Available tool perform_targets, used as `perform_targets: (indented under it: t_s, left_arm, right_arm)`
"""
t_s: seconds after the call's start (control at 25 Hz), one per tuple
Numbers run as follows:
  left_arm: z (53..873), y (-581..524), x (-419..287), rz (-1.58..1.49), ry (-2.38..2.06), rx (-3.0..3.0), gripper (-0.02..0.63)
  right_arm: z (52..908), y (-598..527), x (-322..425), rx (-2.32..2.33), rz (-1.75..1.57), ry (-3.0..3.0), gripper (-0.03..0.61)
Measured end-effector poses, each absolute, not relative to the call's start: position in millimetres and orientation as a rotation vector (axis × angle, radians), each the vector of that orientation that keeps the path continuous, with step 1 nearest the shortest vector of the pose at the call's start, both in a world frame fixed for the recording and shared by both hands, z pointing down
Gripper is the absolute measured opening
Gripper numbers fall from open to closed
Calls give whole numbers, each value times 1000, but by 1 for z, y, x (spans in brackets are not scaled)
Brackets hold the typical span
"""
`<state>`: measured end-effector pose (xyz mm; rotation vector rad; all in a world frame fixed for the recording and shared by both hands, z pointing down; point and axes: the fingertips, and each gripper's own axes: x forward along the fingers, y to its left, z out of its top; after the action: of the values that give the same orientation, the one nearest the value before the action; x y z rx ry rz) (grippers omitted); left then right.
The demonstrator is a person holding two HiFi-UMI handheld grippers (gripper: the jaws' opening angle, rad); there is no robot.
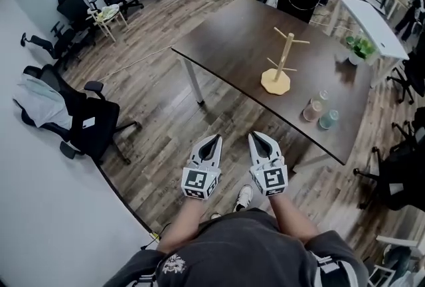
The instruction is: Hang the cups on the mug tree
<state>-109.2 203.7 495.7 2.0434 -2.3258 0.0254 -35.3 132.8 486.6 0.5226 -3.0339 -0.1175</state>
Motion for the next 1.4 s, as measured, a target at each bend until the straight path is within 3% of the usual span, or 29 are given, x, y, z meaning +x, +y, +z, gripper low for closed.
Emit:
perform_targets:
  t_s: [1.4]
  left_arm:
    - [495, -35, -132, 55, -1996, 2386, 6]
  right_arm:
    - [492, -66, -67, 890, -75, -2914, 28]
